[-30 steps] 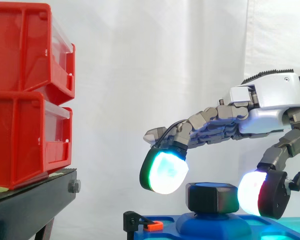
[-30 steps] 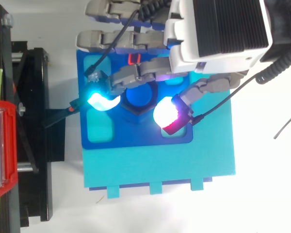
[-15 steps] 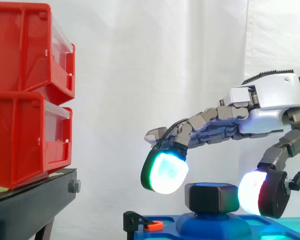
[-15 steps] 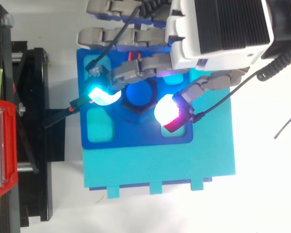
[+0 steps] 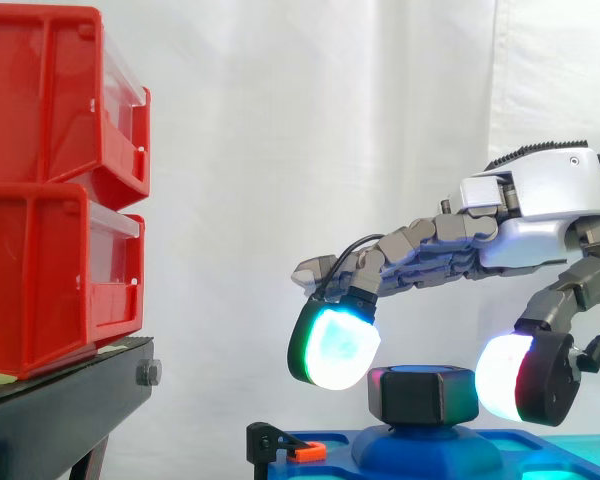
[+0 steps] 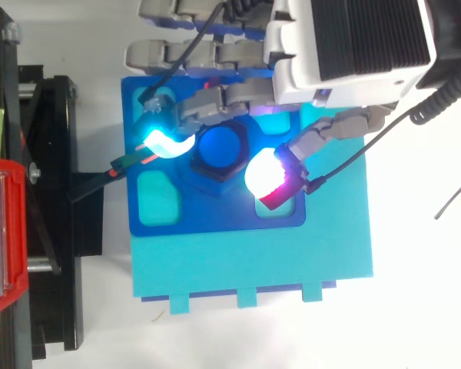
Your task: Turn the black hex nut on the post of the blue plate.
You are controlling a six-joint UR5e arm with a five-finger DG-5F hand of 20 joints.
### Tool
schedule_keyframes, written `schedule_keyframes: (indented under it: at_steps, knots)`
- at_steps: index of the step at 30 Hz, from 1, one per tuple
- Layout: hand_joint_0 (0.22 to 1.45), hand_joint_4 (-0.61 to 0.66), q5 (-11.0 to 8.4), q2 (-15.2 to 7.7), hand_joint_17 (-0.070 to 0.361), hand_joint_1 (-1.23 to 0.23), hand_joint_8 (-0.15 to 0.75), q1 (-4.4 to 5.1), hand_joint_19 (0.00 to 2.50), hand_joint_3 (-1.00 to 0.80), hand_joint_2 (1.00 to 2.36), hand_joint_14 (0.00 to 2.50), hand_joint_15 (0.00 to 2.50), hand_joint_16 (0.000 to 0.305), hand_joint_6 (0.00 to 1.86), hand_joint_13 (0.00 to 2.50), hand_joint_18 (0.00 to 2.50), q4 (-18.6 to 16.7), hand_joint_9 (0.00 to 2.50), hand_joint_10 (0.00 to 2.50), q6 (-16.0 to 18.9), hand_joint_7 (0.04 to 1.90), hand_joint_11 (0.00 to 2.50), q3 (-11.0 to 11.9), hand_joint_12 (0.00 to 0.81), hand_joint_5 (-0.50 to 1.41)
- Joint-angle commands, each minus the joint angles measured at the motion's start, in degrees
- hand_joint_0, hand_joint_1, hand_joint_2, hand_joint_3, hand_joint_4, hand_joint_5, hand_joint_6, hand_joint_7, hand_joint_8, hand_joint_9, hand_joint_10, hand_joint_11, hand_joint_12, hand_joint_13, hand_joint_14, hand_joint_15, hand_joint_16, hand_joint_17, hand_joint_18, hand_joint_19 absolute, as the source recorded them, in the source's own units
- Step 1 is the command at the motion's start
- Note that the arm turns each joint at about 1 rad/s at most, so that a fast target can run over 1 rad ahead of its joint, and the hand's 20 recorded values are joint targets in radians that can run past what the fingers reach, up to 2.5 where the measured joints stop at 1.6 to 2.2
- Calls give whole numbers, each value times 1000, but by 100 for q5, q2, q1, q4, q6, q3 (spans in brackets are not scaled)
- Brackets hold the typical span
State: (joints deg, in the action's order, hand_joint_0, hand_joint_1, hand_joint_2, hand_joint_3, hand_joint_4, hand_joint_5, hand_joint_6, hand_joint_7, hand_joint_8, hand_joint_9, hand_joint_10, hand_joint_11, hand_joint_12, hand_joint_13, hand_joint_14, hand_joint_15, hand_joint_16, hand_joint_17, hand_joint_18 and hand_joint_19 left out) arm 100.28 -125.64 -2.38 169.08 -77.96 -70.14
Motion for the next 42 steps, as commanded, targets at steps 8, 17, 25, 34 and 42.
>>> schedule_keyframes:
  at_steps: [8, 17, 25, 34, 42]
  knots:
    - [386, 99, 62, 4, 129, -567, 173, -35, 53, -500, 1000, 0, 0, 57, 502, 0, 0, 107, 0, 0, 0, 712, 0, 0, 366, -300]
    - [383, 107, 106, 4, 129, -548, 180, -79, 50, -500, 1000, 0, 0, 57, 502, 0, 0, 239, 0, 0, -106, 723, 0, 0, 367, -300]
    - [390, 112, 176, 13, 128, -573, 181, -114, 35, -500, 1000, 0, 0, 57, 502, 0, 0, 564, 0, 0, -387, 713, 0, 0, 366, -296]
    - [391, 122, 211, 136, 127, -559, 181, -123, 30, -500, 1000, 0, 0, 56, 502, 0, 0, 705, 0, 0, -659, 721, 0, 0, 366, -293]
    - [393, 123, 220, 206, 127, -556, 180, -132, 29, -500, 1000, 0, 0, 56, 502, 0, 0, 916, 0, 0, -800, 721, 0, 9, 365, -292]
